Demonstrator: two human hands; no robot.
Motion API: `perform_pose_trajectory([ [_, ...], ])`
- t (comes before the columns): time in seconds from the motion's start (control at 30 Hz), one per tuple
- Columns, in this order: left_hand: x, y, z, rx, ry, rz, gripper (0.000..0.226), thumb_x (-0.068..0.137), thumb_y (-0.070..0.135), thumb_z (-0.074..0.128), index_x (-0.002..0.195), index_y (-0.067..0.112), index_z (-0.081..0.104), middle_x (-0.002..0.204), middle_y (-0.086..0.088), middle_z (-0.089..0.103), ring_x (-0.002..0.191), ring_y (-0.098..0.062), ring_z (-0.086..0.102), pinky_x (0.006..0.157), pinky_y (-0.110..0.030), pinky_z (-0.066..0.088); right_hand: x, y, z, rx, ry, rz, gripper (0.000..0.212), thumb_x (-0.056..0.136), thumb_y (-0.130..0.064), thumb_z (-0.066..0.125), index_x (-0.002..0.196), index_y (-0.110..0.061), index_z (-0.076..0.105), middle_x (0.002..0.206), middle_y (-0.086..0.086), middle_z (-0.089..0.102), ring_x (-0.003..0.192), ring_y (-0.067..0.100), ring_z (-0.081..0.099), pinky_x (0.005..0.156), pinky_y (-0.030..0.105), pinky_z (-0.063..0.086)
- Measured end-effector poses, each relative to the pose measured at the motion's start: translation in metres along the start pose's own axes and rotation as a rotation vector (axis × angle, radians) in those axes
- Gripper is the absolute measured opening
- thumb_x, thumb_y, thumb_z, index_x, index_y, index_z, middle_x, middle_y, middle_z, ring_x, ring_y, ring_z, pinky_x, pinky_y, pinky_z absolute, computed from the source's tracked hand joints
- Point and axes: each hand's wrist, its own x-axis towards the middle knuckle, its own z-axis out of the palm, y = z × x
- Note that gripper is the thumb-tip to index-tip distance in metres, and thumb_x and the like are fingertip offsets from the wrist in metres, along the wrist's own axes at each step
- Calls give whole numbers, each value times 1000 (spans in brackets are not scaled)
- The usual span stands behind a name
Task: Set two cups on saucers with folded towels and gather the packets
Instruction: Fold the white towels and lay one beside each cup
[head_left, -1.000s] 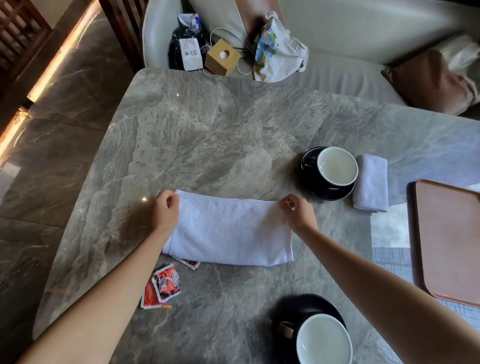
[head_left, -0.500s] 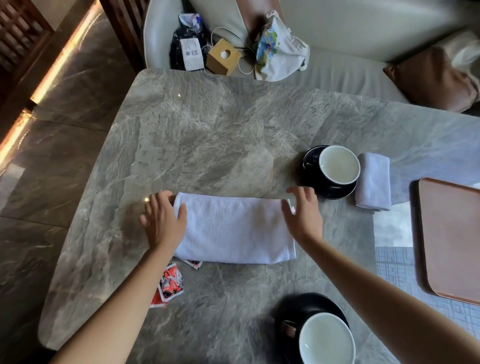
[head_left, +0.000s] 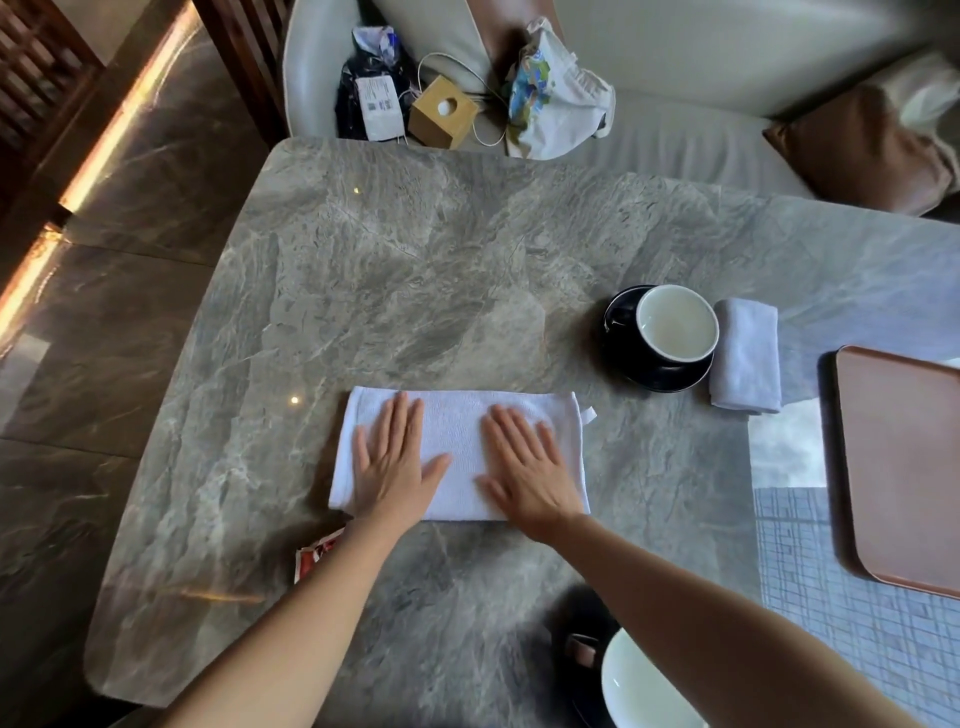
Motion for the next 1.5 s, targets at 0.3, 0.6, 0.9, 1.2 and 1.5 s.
perform_pose_trajectory([
  [0.3,3,3,-18,-51,-67,-26,81,88,58,41,150,27,-1,159,6,-12,147,-12,-9,116,-47,-6,0,7,-21,67,28,143,74,90,-44,44,150,-15,13,160,2,6,148,18,-1,120,39,1],
  [0.6,-20,20,-42,-198,-19,34,60,90,33,52,142,15,29,138,-2,47,124,-22,46,103,-38,37,27,-14,-43,32,-27,41,53,92,-33,45,141,-19,32,153,-5,25,142,21,18,107,43,29],
  [0.9,29,45,-52,26,-186,87,82,89,44,45,149,17,-4,158,-6,14,146,-21,11,117,-53,0,30,-13,-51,165,-107,327,57,89,-27,49,140,-10,28,146,6,18,127,32,24,88,42,45],
  [1.2,6,24,-37,-93,2,12,74,86,38,55,146,13,19,160,-4,4,145,-22,14,114,-42,21,12,1,-53,253,-158,322,68,88,-24,53,145,-16,16,146,7,13,129,31,29,79,42,51],
  [1.5,24,1,-51,-66,-29,-35,69,88,45,48,145,24,16,157,3,17,145,-20,8,115,-55,8,11,1,-52,191,-169,291,72,89,-25,53,146,-18,9,147,7,10,126,31,30,74,39,52],
])
